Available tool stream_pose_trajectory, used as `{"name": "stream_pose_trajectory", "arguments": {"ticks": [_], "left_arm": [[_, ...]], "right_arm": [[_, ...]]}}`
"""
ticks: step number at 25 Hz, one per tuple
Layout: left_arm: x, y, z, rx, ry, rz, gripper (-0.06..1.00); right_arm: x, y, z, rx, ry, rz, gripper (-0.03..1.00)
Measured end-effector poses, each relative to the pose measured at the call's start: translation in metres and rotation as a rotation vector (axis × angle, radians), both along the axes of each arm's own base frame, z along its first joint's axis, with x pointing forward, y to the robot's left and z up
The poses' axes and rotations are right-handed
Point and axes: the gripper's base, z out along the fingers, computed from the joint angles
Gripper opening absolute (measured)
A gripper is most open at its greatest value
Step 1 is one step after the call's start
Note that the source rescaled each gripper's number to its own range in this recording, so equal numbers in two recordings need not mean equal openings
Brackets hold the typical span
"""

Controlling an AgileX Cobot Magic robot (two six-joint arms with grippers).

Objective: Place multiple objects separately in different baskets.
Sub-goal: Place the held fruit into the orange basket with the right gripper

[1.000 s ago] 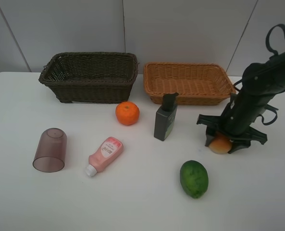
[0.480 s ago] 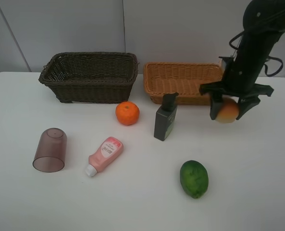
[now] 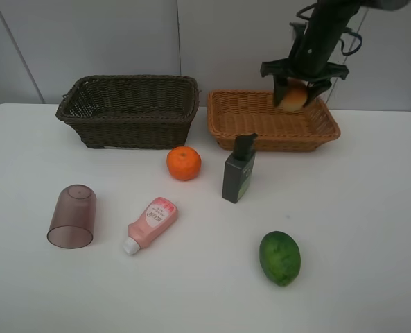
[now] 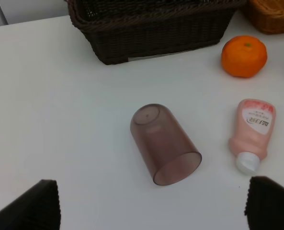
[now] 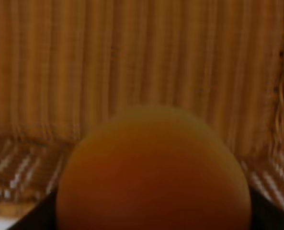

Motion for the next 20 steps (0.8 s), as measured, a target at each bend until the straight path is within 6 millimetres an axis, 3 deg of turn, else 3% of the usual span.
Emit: {"name": "stream_pose_trajectory", "arguments": {"ticks": [8, 12, 13, 16, 20], "left_arm": [[0.0, 0.0, 0.0, 0.0, 0.0, 0.0, 1.0], [0.0, 0.0, 0.0, 0.0, 0.0, 0.0, 1.0], [0.0, 0.0, 0.0, 0.0, 0.0, 0.0, 1.0], [0.0, 0.0, 0.0, 0.0, 0.0, 0.0, 1.0], [0.0, 0.0, 0.0, 0.0, 0.0, 0.0, 1.0]], "right_arm": [[0.025, 0.005, -0.052, -0.004, -0.003, 0.005, 0.38], [0.027, 0.005, -0.062, -0.009, 0.003, 0.006, 0.4], [0.027, 0.005, -0.062, -0.009, 0.001, 0.006, 0.46], [0.028, 0.006, -0.061, -0.006, -0.003, 0.006, 0.83], [0.025, 0.006, -0.049, 0.005, -0.015, -0.009, 0.97]]}}
